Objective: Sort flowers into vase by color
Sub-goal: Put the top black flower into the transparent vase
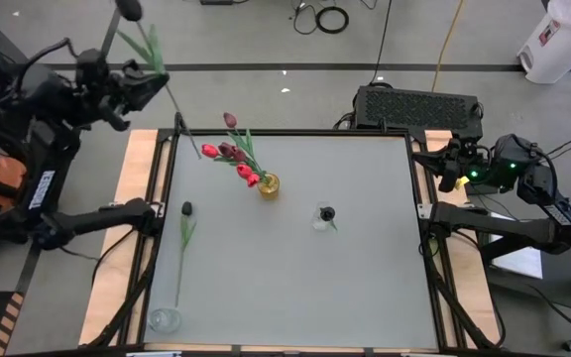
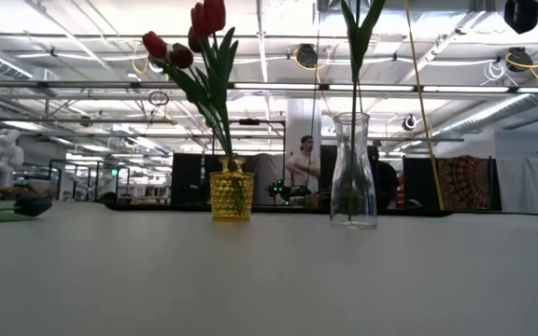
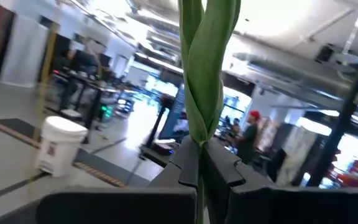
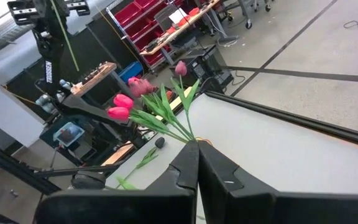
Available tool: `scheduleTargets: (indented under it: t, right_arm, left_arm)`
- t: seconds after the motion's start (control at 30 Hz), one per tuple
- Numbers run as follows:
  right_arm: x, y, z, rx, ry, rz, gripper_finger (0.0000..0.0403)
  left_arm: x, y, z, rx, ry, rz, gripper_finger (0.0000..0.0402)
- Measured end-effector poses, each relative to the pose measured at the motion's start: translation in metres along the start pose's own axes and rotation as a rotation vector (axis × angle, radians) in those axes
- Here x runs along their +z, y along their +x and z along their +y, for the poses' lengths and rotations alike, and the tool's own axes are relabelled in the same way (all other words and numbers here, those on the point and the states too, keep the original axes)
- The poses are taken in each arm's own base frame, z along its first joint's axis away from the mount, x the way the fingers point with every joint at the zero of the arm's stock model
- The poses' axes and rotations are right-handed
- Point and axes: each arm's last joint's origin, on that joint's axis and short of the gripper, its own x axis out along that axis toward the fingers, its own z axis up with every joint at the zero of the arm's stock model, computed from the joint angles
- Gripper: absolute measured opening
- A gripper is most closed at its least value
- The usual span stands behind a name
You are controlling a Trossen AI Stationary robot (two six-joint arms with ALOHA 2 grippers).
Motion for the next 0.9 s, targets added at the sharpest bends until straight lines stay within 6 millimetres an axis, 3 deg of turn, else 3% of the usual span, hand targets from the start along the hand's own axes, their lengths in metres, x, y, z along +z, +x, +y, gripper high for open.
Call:
scheduleTargets:
  t: [0.4,0.9]
  right_arm:
    - [0.0,0.0,0.0,0.001,0.0,0.001,0.0]
    - [0.0,0.0,0.0,0.002,-0.029,0.001,0.0]
  left_arm:
    - [-0.031,0.072,0.008,-0.086,0.079,0.058,0.0004]
    - [-0.096,0.138,-0.017,0.003,0.272,0.178,0.0004]
